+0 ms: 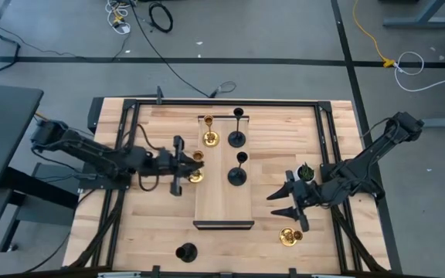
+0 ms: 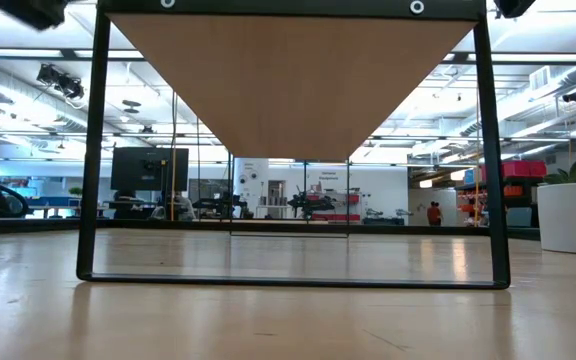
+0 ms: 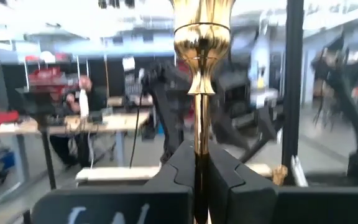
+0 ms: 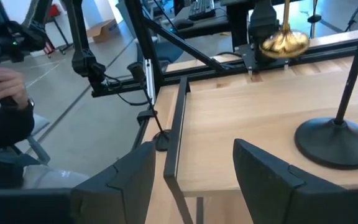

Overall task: Pick & Place candle stick holders
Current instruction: Put the top gold candle holder on the shelf

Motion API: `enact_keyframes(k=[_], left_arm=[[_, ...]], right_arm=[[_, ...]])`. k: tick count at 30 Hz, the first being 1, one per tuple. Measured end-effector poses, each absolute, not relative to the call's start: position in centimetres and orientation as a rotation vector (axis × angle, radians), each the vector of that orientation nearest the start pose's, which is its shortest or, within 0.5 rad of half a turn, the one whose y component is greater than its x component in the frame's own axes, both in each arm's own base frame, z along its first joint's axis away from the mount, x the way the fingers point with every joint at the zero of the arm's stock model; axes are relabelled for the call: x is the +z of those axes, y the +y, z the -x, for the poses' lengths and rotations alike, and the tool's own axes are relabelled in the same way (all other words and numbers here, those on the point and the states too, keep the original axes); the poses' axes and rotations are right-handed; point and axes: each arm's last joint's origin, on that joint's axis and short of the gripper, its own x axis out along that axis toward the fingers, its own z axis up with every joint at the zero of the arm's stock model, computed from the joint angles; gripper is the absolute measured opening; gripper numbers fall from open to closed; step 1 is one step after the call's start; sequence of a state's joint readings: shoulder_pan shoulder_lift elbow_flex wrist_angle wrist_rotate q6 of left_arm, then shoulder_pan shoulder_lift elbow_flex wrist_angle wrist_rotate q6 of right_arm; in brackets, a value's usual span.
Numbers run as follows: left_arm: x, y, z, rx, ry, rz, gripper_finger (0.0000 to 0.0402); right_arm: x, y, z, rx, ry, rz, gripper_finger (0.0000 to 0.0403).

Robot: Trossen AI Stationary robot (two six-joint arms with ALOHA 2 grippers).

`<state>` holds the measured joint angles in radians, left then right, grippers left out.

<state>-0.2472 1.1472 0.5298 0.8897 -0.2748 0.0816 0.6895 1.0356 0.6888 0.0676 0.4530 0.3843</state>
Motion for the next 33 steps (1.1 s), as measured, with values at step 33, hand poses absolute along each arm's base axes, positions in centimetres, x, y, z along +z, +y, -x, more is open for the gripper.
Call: enact_keyframes(k=[33], left_arm=[[23.2, -3.7, -25.6, -0.057, -0.459, 0.004, 0.0012]], right_arm=[[27.8, 13.5, -18.4, 0.186, 0.268, -0.221, 0.0217]])
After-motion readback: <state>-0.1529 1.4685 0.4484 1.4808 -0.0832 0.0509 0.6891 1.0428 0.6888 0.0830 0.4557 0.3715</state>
